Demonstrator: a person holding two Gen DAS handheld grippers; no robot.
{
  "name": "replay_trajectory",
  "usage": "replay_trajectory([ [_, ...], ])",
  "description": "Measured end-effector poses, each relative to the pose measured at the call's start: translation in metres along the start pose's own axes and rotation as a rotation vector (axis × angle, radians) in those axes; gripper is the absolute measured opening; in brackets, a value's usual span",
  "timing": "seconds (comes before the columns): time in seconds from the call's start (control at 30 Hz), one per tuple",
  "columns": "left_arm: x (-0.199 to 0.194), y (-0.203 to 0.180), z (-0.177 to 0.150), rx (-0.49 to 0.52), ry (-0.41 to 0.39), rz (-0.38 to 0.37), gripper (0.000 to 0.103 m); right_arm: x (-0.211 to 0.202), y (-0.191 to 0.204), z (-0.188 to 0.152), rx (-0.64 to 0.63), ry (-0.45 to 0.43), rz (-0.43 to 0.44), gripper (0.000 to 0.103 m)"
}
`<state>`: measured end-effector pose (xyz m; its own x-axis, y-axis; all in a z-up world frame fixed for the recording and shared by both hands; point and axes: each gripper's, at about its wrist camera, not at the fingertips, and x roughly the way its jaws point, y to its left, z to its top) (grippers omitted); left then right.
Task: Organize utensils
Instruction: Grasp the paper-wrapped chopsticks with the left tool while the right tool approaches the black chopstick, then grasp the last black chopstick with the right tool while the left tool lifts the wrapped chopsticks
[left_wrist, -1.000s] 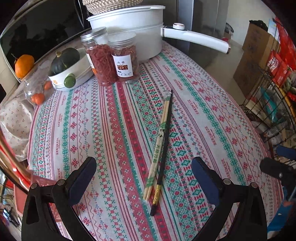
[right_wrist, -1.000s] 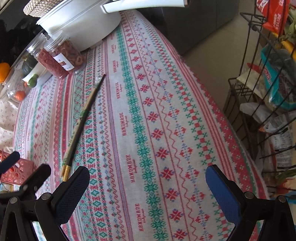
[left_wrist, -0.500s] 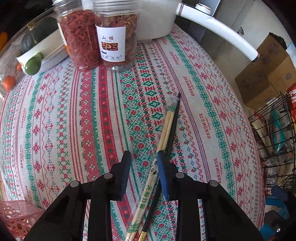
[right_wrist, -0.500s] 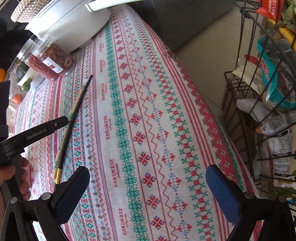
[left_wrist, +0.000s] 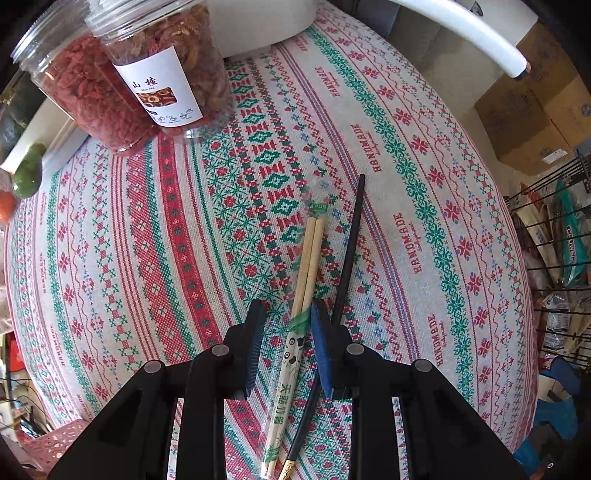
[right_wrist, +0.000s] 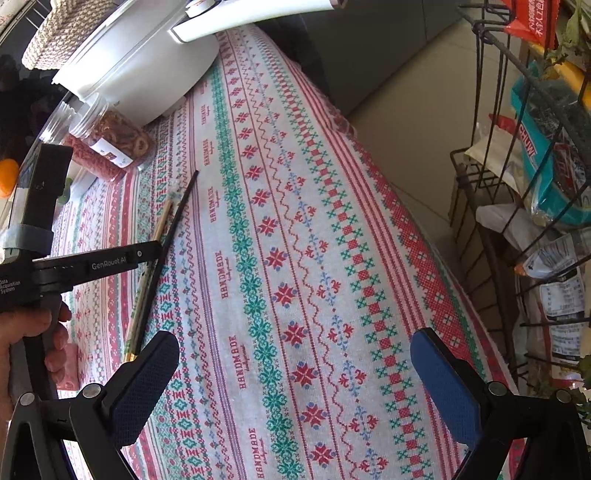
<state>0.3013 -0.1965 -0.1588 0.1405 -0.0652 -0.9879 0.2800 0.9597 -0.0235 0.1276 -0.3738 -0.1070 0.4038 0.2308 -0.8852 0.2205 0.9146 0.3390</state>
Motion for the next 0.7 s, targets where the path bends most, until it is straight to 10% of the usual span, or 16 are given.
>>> replay_trajectory([
  [0.1, -0.002, 0.004, 0.0, 0.0, -0.033, 0.017, 0.01, 0.004, -0.001, 0.001, 0.001, 0.01, -0.007, 0.103],
  [0.7, -0.147, 0.048, -0.18, 0.03, -0.459, -0.147, 0.009, 0.016, 0.02, -0.011, 0.012, 0.048, -0.023, 0.103],
])
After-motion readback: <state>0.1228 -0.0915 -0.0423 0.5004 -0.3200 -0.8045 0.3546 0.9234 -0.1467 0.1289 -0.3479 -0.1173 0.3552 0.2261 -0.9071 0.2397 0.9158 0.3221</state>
